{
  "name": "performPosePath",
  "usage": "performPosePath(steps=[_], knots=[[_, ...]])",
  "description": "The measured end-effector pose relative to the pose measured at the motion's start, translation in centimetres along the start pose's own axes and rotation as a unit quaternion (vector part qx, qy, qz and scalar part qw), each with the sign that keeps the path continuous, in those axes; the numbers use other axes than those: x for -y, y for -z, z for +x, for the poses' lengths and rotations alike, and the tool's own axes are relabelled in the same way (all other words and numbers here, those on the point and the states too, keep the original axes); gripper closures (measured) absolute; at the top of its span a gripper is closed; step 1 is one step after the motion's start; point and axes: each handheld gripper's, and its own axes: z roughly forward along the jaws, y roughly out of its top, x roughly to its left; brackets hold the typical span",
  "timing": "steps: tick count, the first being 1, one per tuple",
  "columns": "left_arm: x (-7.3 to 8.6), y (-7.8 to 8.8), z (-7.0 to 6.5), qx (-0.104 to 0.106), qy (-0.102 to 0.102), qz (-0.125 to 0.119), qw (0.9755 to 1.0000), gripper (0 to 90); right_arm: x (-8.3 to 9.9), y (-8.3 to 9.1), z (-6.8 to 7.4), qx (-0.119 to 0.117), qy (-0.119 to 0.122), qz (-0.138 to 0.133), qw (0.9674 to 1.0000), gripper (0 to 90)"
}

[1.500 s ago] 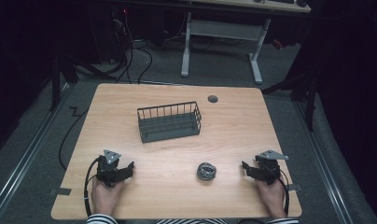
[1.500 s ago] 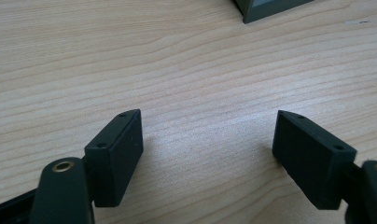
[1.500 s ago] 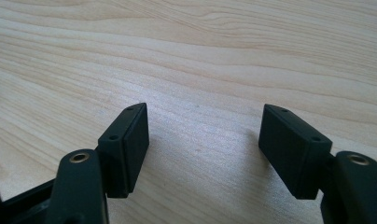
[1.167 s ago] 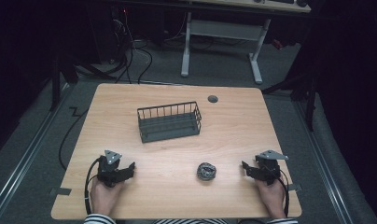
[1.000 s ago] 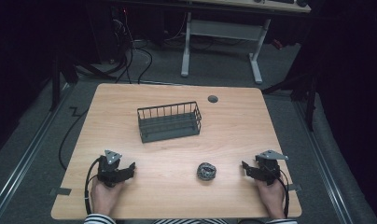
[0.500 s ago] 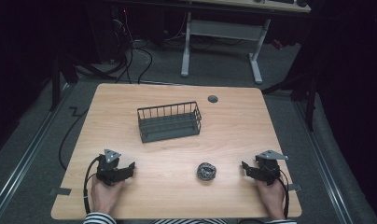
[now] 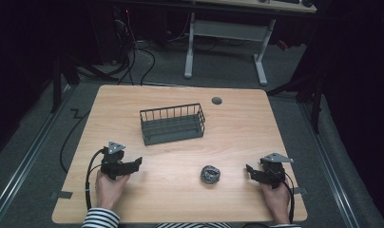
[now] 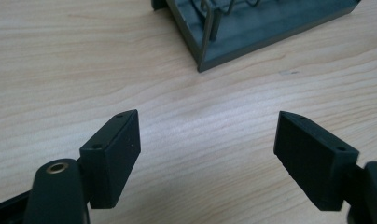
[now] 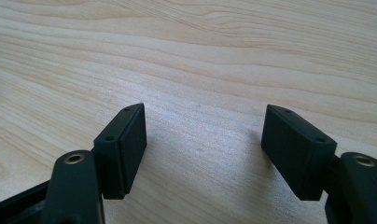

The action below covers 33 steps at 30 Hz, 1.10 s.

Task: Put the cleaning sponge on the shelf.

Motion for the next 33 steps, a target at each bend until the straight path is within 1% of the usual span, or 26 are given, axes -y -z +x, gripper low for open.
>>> performPosePath(steps=[8,10,13,14,16,18,21,25,28,30,31,33], knots=[[-2.1,0.4,-0.3,0.006,-0.012,-0.006,0.9999,24.9,0.0,0.0,0.0,0.0,-0.001,0.0,1.0,31.2],[-2.7,0.5,-0.4,0.005,-0.016,-0.012,0.9998,24.9,0.0,0.0,0.0,0.0,-0.001,0.0,1.0,31.2],[-3.9,0.8,-0.5,0.009,-0.02,-0.015,0.9997,25.1,0.0,0.0,0.0,0.0,0.0,0.001,1.0,31.1],[-4.3,1.0,-0.6,0.011,-0.021,-0.015,0.9996,25.4,0.0,0.0,0.0,0.0,0.001,0.0,1.0,31.2],[-5.1,1.1,-0.8,0.01,-0.029,-0.016,0.9994,25.6,0.0,0.0,0.0,0.0,0.001,0.0,1.0,31.1],[-6.0,1.1,-0.8,0.009,-0.032,-0.015,0.9993,25.8,0.0,0.0,0.0,0.0,0.001,0.0,1.0,31.1],[-7.2,1.1,-0.8,0.008,-0.033,-0.018,0.9993,25.7,0.0,0.0,0.0,0.0,0.0,0.0,1.0,30.8],[-8.8,0.8,-0.6,0.007,-0.029,-0.016,0.9994,26.0,0.0,0.0,0.0,-0.001,0.0,0.001,1.0,30.6],[-9.9,0.5,-0.6,0.003,-0.033,-0.009,0.9994,26.5,0.0,0.0,0.0,-0.001,0.0,0.001,1.0,30.4],[-10.6,0.1,-0.6,0.001,-0.042,-0.005,0.9991,28.7,0.0,0.0,0.0,-0.001,0.001,0.001,1.0,30.3],[-11.0,-0.1,-0.5,-0.001,-0.043,-0.001,0.9991,30.3,0.0,0.0,0.0,-0.001,0.0,0.001,1.0,30.3],[-11.6,-0.6,-0.4,-0.008,-0.044,0.008,0.999,30.4,0.0,0.0,0.0,-0.001,0.0,0.001,1.0,30.3]])
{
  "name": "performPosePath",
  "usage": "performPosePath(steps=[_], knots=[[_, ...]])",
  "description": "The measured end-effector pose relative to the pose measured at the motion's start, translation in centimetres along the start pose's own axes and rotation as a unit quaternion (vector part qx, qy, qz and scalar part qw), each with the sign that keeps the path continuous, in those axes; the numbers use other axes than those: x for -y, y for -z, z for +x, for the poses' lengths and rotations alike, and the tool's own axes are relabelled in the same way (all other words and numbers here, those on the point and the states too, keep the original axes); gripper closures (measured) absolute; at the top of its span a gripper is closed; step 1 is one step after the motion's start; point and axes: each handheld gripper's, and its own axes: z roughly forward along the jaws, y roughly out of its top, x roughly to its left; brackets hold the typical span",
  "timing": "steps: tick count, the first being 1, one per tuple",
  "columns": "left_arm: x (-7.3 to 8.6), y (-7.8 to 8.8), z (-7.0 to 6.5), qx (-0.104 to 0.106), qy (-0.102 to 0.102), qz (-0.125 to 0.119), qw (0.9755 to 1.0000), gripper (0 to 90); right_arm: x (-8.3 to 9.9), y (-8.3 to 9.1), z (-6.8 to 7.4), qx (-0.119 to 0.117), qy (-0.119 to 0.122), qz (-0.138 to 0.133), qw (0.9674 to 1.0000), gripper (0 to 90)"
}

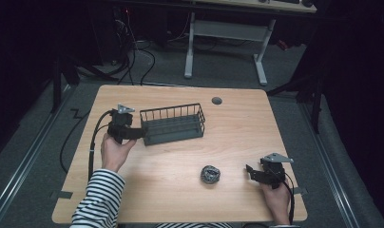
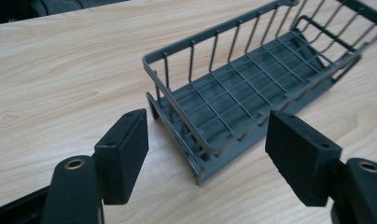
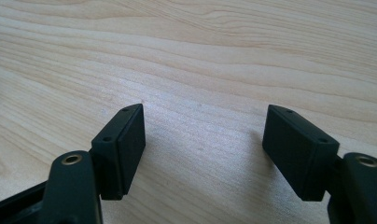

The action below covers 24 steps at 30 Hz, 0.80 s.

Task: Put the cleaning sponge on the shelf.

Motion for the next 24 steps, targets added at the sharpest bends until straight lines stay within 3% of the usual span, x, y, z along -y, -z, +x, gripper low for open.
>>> performPosePath(steps=[6,13,24], knots=[[-1.2,-1.4,0.5,-0.016,0.003,0.014,0.9998,32.5,0.0,0.0,0.0,0.0,0.0,0.0,1.0,30.2],[-1.1,-3.0,0.9,-0.028,0.003,0.037,0.9989,40.4,0.0,0.0,0.0,0.0,0.0,0.0,1.0,30.2],[-0.7,-4.1,0.7,-0.009,0.0,0.051,0.9986,52.6,0.0,0.0,0.0,0.0,0.0,0.0,1.0,30.2]])
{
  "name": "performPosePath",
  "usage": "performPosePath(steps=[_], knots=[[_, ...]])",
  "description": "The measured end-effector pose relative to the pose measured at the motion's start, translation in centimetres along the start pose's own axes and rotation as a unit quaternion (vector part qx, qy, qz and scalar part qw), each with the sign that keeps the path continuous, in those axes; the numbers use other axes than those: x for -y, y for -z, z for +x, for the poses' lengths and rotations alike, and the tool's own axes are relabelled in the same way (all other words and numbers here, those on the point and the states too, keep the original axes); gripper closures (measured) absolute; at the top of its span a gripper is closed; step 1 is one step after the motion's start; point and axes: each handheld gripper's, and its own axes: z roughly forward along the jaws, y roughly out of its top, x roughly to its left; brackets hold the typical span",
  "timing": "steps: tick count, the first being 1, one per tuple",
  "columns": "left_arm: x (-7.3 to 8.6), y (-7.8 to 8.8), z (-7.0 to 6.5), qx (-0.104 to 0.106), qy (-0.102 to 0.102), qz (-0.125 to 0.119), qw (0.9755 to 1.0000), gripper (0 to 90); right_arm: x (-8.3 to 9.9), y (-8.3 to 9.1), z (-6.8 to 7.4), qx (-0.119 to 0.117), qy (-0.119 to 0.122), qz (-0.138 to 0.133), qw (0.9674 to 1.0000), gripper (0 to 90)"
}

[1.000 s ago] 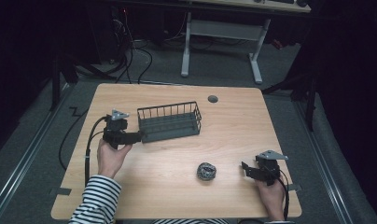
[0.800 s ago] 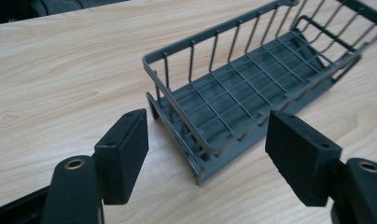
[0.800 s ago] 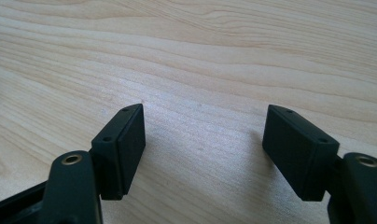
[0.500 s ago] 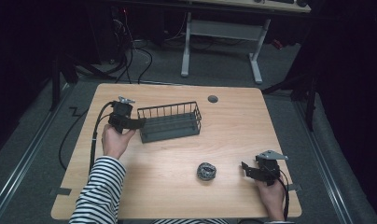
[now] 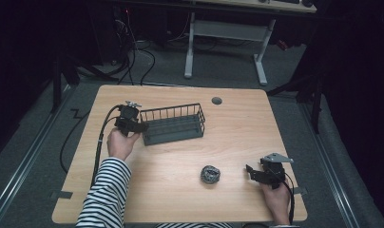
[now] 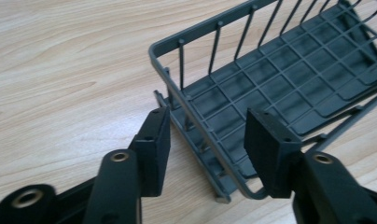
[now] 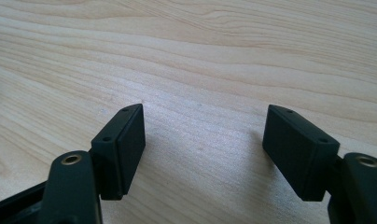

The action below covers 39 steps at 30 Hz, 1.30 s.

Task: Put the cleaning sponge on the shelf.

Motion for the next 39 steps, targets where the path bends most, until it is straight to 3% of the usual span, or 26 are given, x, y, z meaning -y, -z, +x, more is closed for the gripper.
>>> performPosePath(steps=[5,11,24,39], knots=[[0.1,0.0,-0.2,-0.005,-0.006,0.0,1.0,57.6,0.0,0.0,0.0,0.0,0.0,0.0,1.0,30.2],[0.6,0.1,-0.3,0.01,-0.008,0.0,0.9999,62.0,0.0,0.0,0.0,0.0,0.001,0.0,1.0,30.2],[1.4,0.6,-1.5,0.011,-0.015,-0.013,0.9997,62.2,0.0,0.0,0.0,0.0,0.0,0.0,1.0,30.1],[2.9,1.6,-3.5,0.03,-0.035,-0.025,0.9986,62.2,0.0,0.0,0.0,0.0,0.0,0.0,1.0,30.1]])
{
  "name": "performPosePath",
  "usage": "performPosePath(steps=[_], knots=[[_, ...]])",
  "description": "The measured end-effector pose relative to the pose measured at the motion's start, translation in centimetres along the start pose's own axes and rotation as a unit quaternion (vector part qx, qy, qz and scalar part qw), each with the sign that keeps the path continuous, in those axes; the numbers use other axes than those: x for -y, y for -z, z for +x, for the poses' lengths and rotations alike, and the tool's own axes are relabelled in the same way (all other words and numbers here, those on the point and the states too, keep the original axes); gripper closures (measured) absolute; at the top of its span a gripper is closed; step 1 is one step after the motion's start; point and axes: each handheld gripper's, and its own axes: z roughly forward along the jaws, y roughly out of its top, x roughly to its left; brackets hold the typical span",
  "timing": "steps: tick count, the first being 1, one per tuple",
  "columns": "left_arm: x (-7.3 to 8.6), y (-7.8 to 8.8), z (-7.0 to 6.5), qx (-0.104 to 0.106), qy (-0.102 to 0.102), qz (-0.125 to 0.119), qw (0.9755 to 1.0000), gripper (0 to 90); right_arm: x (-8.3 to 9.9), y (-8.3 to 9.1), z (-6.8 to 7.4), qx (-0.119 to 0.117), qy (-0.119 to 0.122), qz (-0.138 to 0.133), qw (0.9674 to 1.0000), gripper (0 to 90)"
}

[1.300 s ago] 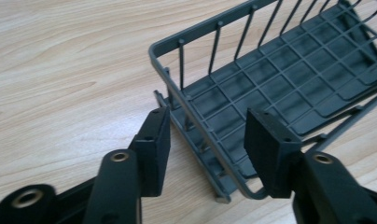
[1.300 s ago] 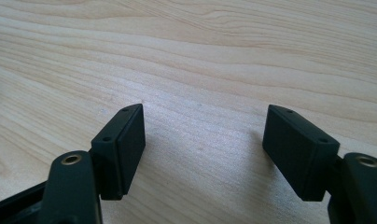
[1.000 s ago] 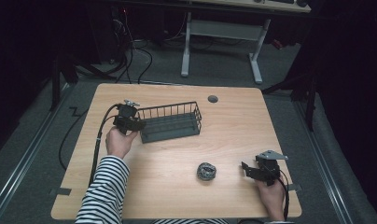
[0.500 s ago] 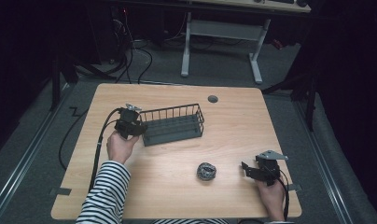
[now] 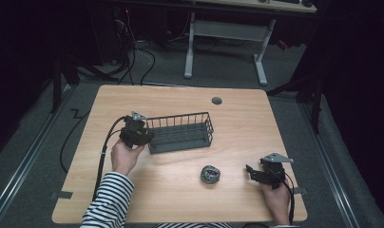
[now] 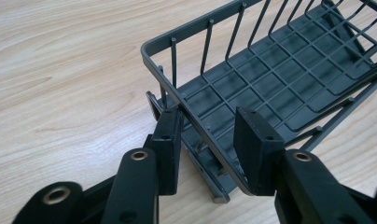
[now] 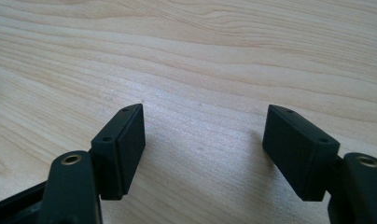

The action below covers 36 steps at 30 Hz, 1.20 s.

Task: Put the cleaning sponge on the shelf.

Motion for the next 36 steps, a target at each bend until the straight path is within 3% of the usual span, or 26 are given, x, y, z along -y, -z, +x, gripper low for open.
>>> performPosePath(steps=[9,12,18,32,36], knots=[[1.1,0.7,-1.3,0.008,-0.004,-0.012,0.9999,62.0,0.0,0.0,0.0,0.0,0.0,0.0,1.0,30.1],[1.3,1.0,-2.1,0.004,-0.014,-0.009,0.9999,62.0,0.0,0.0,0.0,0.0,0.0,0.0,1.0,30.1],[1.8,1.2,-2.9,0.013,-0.011,-0.018,0.9997,61.7,0.0,0.0,0.0,0.0,0.0,0.0,1.0,30.1],[1.6,0.5,-4.7,0.033,-0.012,-0.019,0.9992,59.5,0.0,0.0,0.0,0.0,0.0,0.0,1.0,30.1],[1.6,0.6,-4.7,0.036,-0.01,-0.025,0.999,51.9,0.0,0.0,0.0,0.0,0.0,0.0,1.0,30.1]])
